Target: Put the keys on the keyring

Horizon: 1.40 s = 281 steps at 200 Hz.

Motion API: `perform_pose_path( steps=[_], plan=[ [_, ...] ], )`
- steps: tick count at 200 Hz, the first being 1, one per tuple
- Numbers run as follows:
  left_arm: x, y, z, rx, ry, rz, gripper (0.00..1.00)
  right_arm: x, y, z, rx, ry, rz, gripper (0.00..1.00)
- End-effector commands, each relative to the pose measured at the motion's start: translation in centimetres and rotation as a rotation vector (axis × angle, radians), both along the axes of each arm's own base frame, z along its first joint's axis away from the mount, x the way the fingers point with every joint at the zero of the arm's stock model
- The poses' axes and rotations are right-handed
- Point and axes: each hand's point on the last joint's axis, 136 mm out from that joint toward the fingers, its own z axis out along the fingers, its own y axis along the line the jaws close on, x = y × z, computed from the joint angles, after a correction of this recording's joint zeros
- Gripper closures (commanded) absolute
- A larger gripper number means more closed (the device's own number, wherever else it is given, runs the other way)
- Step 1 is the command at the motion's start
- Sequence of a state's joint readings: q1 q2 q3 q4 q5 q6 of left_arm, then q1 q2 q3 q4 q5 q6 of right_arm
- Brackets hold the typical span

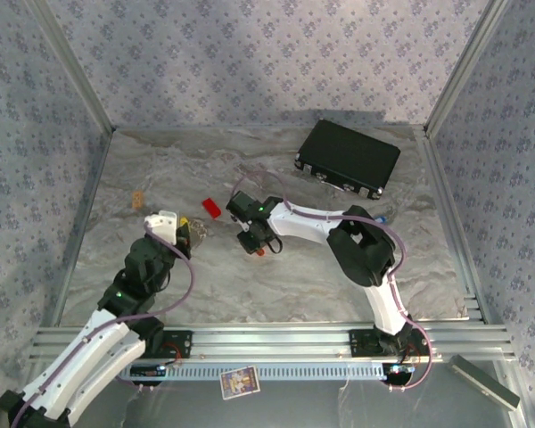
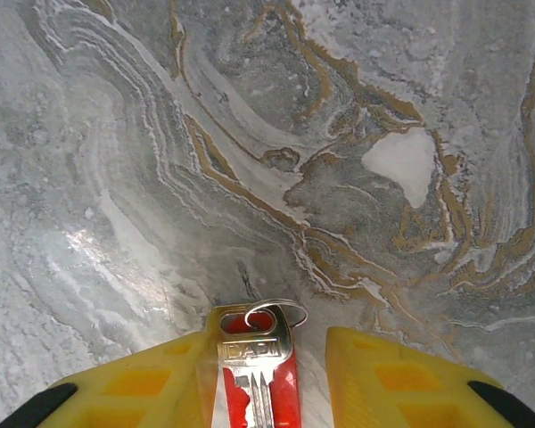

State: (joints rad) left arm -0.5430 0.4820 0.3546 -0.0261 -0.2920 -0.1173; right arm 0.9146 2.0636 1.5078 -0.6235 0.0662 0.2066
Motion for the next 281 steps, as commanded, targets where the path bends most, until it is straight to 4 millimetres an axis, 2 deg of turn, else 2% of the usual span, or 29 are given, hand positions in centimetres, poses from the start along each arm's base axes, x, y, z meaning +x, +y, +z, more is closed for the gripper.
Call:
perform_pose_path(
  steps=[1, 21, 88, 111, 114, 119, 155, 181, 196, 209, 224, 228, 243, 281],
  plan=[
    [0.2, -0.9, 3.3, -0.051, -0.076, -0.041, 1.00, -0.9, -1.6, -0.4, -0.066, 0.020, -0.027, 0.64],
    [0.1, -2.1, 3.6, -0.060, -0.070, -0.107, 1.00, -1.5, -3.1, -0.5, -0.092, 0.028, -0.037, 0.64],
    [0.8, -5.5, 2.5, -0.048, -0.010, -0.256, 1.00, -4.2, -8.6, 0.0, -0.142, 0.049, -0.112, 0.66],
    [1.0, -6.3, 2.4, -0.048, -0.004, -0.291, 1.00, -4.4, -9.2, 1.0, -0.120, 0.027, -0.143, 0.67],
    [1.0, -6.5, 2.5, -0.047, -0.006, -0.297, 1.00, -5.0, -9.9, 0.4, -0.137, 0.040, -0.145, 0.67],
    [1.0, -6.6, 2.5, -0.049, -0.008, -0.303, 1.00, -5.1, -9.9, 0.6, -0.129, 0.037, -0.147, 0.67],
    [1.3, -7.2, 2.4, -0.048, -0.002, -0.324, 1.00, -4.9, -8.9, 3.1, -0.048, -0.015, -0.200, 0.65],
    [1.3, -7.2, 2.0, -0.048, 0.006, -0.325, 1.00, -3.9, -8.6, 4.7, 0.049, -0.043, -0.403, 0.59],
    [1.3, -7.2, 2.0, -0.049, 0.006, -0.324, 1.00, -3.5, -8.4, 4.6, 0.099, -0.027, -0.540, 0.58],
    [1.3, -7.3, 2.0, -0.051, 0.005, -0.326, 1.00, -3.4, -7.2, 4.2, 0.147, 0.002, -0.580, 0.58],
    [1.3, -7.3, 2.1, -0.051, 0.002, -0.326, 1.00, -3.1, -5.2, 3.6, 0.209, 0.034, -0.579, 0.58],
    [1.3, -7.3, 2.1, -0.051, 0.003, -0.326, 1.00, -2.5, -4.0, 4.4, 0.242, 0.031, -0.575, 0.58],
    [1.3, -7.2, 2.2, -0.050, 0.002, -0.326, 1.00, -2.1, -2.5, 4.4, 0.259, 0.044, -0.558, 0.58],
    [1.2, -7.1, 2.2, -0.049, -0.002, -0.320, 1.00, -0.9, -0.9, 3.9, 0.241, 0.038, -0.497, 0.58]
  ],
)
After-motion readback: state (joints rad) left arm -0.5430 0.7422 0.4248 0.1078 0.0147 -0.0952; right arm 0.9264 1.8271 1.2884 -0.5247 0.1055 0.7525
